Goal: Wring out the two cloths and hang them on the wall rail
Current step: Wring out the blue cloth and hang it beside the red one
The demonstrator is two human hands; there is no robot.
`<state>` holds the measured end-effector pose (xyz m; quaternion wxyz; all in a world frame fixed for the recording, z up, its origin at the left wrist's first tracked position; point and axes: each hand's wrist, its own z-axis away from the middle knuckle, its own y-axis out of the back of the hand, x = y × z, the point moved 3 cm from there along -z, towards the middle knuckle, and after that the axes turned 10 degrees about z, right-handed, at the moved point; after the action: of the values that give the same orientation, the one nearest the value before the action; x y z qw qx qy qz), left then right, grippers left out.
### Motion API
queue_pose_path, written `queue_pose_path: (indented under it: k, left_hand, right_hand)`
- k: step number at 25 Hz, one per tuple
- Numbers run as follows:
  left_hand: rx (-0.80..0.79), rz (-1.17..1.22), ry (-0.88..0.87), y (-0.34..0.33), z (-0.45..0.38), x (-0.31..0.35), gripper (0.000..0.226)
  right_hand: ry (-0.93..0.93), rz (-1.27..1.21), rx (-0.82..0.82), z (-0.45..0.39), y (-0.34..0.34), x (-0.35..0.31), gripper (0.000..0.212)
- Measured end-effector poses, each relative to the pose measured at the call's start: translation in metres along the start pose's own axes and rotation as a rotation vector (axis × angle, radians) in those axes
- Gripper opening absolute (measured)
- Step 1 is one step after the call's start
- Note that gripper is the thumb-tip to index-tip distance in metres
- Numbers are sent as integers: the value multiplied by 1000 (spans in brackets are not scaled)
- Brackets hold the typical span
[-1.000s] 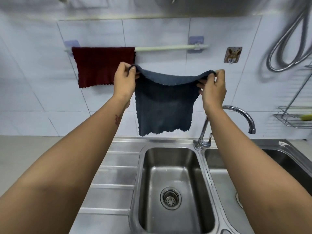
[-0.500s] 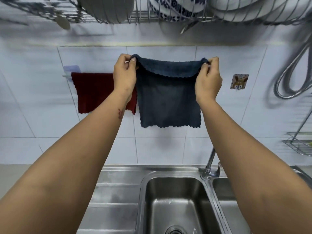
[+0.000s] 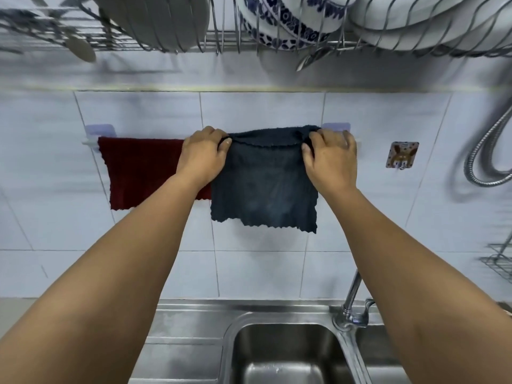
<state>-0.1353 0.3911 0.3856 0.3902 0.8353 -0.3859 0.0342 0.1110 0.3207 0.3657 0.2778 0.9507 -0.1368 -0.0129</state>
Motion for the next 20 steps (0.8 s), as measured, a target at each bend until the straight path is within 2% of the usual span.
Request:
queue_pose_path:
  k: [4, 7, 10, 12, 16, 18, 20]
  left_hand:
    - [-229, -269, 208, -5, -22, 9, 66]
    - [-314, -286, 314, -6, -28, 11, 77]
    - [-209, -211, 257, -4, -26, 9, 62]
    - [-138, -148, 196, -3, -23, 8, 50]
    - [22, -46, 0, -2, -8, 7, 33]
    - [96, -38, -85, -1, -2, 7, 30]
    - [103, -85, -128, -3, 1, 6, 30]
  right_hand:
    - [-95, 58, -210, -27, 1, -3, 61]
    - [-116, 158, -361, -40, -1, -7, 71]
    - [-84, 237, -245, -39, 3, -11, 56]
    - [-122, 180, -115, -34, 5, -14, 49]
    - [-180, 95, 33, -24, 6, -17, 43]
    - [-90, 79, 90, -22, 7, -18, 37]
    - [26, 57, 110, -20, 6, -19, 35]
